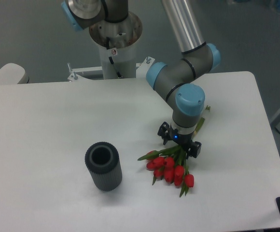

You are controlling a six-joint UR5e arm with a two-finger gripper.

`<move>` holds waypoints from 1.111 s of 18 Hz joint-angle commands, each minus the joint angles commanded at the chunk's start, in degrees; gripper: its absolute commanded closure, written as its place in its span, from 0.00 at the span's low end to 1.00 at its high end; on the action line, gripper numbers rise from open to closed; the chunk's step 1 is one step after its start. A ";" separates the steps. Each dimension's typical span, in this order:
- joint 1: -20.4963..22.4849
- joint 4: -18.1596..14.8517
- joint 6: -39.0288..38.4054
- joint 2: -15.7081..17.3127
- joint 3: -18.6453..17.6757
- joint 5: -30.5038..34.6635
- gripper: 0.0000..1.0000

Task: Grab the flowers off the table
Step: 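Close the gripper around the tulip stems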

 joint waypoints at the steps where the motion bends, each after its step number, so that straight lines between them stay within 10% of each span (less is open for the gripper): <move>1: 0.00 0.00 0.00 -0.09 0.17 0.00 0.29; 10: 0.09 0.00 0.00 0.00 0.62 -0.26 0.68; 20: 0.09 0.00 0.18 0.44 1.84 -0.35 0.75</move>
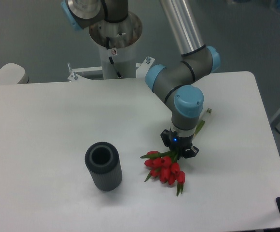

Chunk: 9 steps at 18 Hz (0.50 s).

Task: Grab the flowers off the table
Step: 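Close the gripper around the tulip stems, then lift the gripped tulip bunch up off the table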

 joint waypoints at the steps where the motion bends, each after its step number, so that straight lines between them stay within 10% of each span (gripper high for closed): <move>1: 0.09 -0.09 0.09 0.17 0.53 -0.09 0.75; 9: 0.00 -1.23 -0.79 3.34 9.05 -13.52 0.75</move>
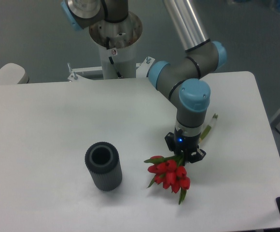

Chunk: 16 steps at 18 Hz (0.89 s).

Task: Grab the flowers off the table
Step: 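Lift the gripped tulip bunch up off the table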

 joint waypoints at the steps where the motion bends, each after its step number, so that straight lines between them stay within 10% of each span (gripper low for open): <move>1: 0.44 -0.70 -0.70 0.35 1.05 -0.88 0.75; 16: 5.36 -1.58 -9.66 4.40 5.19 -27.50 0.76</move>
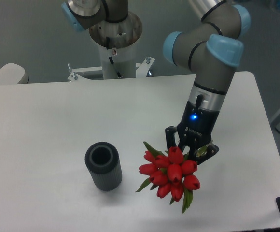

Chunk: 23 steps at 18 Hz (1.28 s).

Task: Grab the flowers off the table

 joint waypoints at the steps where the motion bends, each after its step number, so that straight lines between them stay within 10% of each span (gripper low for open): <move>1: 0.70 0.09 -1.05 -0.09 0.09 -1.85 0.76; 23: 5.72 0.26 -4.67 -0.53 0.70 -12.85 0.77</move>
